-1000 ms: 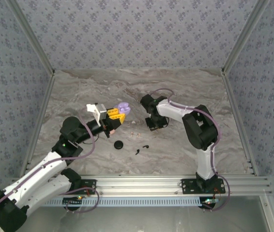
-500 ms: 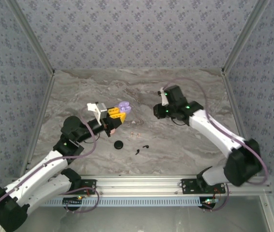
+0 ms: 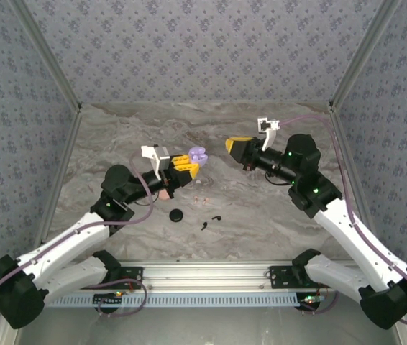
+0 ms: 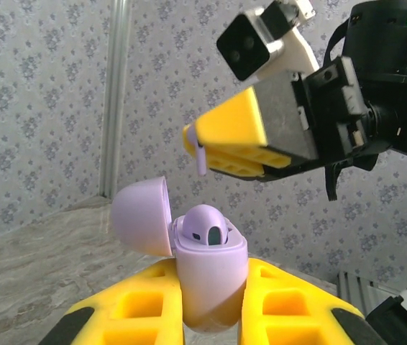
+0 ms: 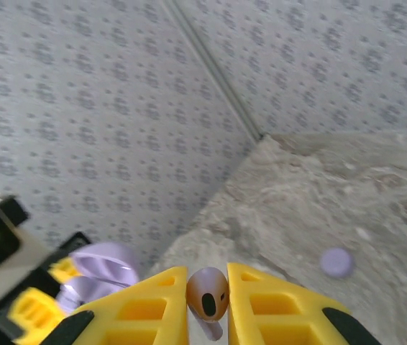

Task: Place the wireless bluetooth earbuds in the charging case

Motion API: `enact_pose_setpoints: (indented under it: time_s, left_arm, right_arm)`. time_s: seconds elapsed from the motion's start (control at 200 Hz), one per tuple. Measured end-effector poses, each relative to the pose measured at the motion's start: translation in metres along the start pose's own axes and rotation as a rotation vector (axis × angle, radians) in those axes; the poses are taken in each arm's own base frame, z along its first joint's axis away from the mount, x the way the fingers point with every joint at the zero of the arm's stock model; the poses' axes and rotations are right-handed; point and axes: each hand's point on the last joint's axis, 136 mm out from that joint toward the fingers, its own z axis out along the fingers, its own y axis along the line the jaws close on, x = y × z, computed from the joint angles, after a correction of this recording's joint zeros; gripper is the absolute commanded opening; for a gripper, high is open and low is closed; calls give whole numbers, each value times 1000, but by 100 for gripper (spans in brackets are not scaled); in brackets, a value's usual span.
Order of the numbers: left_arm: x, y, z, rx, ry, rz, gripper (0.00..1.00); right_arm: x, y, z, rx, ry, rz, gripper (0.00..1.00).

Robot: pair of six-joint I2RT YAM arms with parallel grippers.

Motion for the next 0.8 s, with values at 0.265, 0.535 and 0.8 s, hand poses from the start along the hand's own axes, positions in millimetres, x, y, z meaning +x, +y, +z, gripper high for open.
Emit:
enact_pose_setpoints:
  time_s: [0.265,0.535,0.8]
  left_arm:
    - [3,-10,6,34,8,-6,0]
    - [1,-15,7,47,4,-4,0]
    - [0,-15,8,47,3,-4,0]
  right_arm:
    - [13,41,5,-129,34,5,20]
    - [20,56,8,-161,51,-18,20]
    - [23,55,11,-147,55,-37,20]
